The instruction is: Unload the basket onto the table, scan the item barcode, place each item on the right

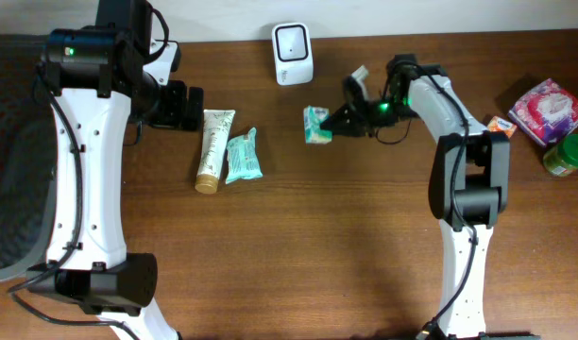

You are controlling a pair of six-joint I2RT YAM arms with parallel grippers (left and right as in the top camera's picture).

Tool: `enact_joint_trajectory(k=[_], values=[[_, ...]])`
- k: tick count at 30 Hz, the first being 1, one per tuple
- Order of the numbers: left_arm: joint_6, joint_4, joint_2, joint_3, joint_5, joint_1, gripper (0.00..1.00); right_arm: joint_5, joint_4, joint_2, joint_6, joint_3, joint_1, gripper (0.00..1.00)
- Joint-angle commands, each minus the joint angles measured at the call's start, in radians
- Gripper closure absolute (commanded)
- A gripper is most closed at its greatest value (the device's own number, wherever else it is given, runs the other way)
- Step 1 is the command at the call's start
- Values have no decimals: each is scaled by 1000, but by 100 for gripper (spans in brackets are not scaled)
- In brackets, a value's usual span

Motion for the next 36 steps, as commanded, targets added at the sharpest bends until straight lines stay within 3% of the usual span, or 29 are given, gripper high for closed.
enact_joint_trajectory(k=[1,9,12,17,25,31,36], values=[[12,0,-9,2,-6,-1,1,-208,67,15,-33,16,-14,96],[12,0,-9,2,-6,-1,1,-297,419,15,-14,16,-15,96],[12,0,-9,2,-6,-1,1,-297,509,15,151,16,-15,96],[12,0,-9,2,-6,-1,1,-298,522,14,359,16,-13,96],[12,0,-9,2,-6,-1,1,-297,557,13,241,16,-10,96],[12,0,-9,2,-6,-1,1,-297,557,5,452,16,19,96],[12,0,-9,2,-6,-1,1,-298,598,-15,455,24,-42,96]])
